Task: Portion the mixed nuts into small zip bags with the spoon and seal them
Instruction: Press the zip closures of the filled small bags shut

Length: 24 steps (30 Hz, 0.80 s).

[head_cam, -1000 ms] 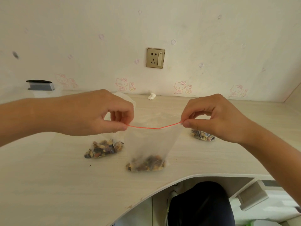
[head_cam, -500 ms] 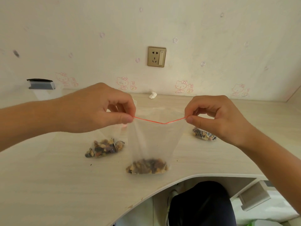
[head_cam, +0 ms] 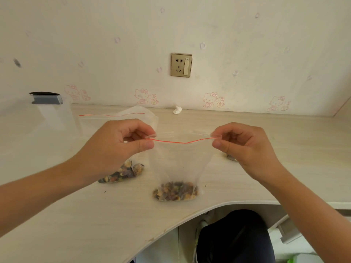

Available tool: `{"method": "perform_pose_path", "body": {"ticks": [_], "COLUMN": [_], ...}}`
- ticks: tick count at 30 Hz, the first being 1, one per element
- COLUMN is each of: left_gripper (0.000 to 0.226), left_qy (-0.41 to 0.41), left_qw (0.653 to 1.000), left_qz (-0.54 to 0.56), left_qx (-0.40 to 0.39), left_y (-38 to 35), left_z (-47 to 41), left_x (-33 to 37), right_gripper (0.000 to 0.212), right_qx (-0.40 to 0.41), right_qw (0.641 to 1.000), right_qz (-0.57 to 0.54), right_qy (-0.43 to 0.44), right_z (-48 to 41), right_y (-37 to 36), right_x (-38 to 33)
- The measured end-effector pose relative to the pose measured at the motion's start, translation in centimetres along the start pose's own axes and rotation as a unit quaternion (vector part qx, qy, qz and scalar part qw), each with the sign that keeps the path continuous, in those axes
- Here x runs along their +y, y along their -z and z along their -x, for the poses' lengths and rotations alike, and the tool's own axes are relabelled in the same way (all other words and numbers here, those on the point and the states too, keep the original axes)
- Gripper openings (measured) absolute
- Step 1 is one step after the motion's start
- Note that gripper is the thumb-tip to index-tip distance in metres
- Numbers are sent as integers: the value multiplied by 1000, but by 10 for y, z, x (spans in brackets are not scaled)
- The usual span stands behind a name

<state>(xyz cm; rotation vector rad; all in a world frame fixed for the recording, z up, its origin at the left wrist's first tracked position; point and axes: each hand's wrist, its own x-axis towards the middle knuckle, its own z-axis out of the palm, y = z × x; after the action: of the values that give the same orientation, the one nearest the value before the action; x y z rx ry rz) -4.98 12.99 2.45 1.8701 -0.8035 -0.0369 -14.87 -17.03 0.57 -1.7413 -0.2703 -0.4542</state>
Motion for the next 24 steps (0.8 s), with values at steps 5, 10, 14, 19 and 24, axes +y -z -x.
{"method": "perform_pose_path", "body": {"ticks": [5,10,14,19,24], "left_gripper": [8,16,13,12,3], "left_qy": [-3,-45,-63,-44,-49], "left_qw": [999,998,997,999,999], "left_qz": [16,-11,-28,-5,18], "left_qx": [45,43,31,6,16], "left_y": [-5,-4,-2,-6,-16], "left_z": [8,9,8,6,3], "left_x": [-8,-9,-6,-8,-8], "right_gripper": [4,6,6,6,9], "right_qx": [35,44,45,37,36], "right_qw": [999,999,999,999,998], "right_qz": [-20,-26,-13,-28,-52], "right_qy": [-13,-8,5,7,10], "right_z": [1,1,1,-2,-2], "right_y": [-5,-4,-4,-6,-13], "right_x": [-2,-5,-2,3,6]}}
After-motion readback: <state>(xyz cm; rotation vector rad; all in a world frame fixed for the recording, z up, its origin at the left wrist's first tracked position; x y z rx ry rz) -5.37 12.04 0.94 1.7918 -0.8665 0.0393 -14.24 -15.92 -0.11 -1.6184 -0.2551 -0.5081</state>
